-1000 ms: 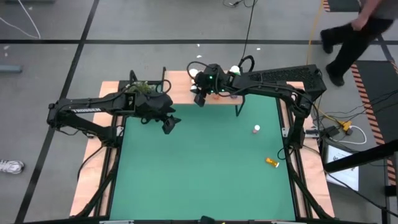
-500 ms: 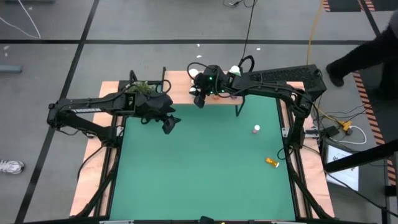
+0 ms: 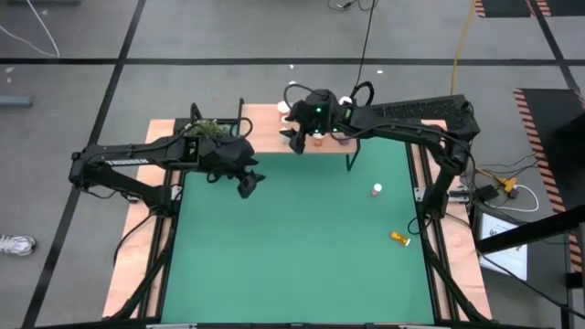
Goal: Pick and place medicine bottles onto shelf by color
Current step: Put the small blue medicine bottle on the shelf, then put the small pink medicine bottle on the shelf
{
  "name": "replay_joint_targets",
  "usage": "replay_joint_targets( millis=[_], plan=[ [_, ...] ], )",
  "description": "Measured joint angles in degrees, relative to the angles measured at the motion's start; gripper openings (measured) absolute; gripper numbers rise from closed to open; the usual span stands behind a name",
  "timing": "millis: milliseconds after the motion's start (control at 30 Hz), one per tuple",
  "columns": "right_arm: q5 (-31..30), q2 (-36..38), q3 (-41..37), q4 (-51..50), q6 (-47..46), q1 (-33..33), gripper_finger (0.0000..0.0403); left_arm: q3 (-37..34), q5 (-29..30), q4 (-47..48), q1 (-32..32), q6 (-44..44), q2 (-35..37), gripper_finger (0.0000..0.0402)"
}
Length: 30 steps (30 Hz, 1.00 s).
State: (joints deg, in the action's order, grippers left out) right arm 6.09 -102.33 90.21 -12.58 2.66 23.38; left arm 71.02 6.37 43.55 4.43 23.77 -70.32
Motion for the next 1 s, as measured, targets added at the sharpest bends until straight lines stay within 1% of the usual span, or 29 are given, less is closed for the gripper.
replay_joint_targets(
  millis=[133,300,433,500,567,633,667,767,800,900,967,1000],
  plan=[
    [-0.5,4.1,0.0,0.3,-0.8,-1.5,0.023,0.0,-0.3,0.0,-0.2,-4.4,-0.4,0.0273],
    [0.1,10.7,0.0,-1.3,-4.8,-5.5,0.0222,-0.1,-0.3,-0.2,-0.7,-8.9,-1.0,0.0273],
    [0.9,15.5,0.0,-9.1,-11.5,-10.3,0.0212,-0.1,-0.4,-0.3,-1.9,-10.8,-2.0,0.0273],
    [0.0,17.6,0.0,-14.3,-16.2,-14.0,0.0207,-0.1,-0.4,-1.0,-3.2,-12.4,-2.4,0.0273],
    [-4.0,19.6,-0.4,-18.9,-21.0,-19.0,0.0203,0.0,-0.4,-1.9,-4.6,-15.0,-3.0,0.0273],
    [-10.0,21.5,-1.5,-23.5,-26.3,-24.9,0.02,-0.1,-0.7,-2.3,-6.2,-17.6,-4.1,0.0273],
    [-13.5,22.1,-2.1,-25.4,-29.6,-28.2,0.0199,-0.1,-1.2,-4.2,-6.9,-19.0,-4.8,0.0273],
    [-23.3,23.3,-4.0,-31.6,-41.8,-37.8,0.0196,-0.1,-3.5,-7.9,-8.9,-22.8,-6.7,0.0273],
    [-25.8,23.5,-4.5,-33.2,-46.0,-40.7,0.0196,-0.1,-4.5,-11.0,-9.5,-23.3,-7.7,0.0273],
    [-31.6,23.9,-6.4,-37.9,-57.9,-48.8,0.0196,-0.1,-8.0,-17.4,-11.2,-22.2,-10.2,0.0273],
    [-33.7,23.8,-7.8,-40.9,-64.5,-52.8,0.0196,0.0,-10.6,-24.2,-12.4,-20.0,-11.8,0.0273],
    [-34.2,23.8,-8.6,-42.6,-67.5,-54.3,0.0196,0.0,-11.6,-25.7,-13.2,-19.3,-12.3,0.0273]
  ],
)
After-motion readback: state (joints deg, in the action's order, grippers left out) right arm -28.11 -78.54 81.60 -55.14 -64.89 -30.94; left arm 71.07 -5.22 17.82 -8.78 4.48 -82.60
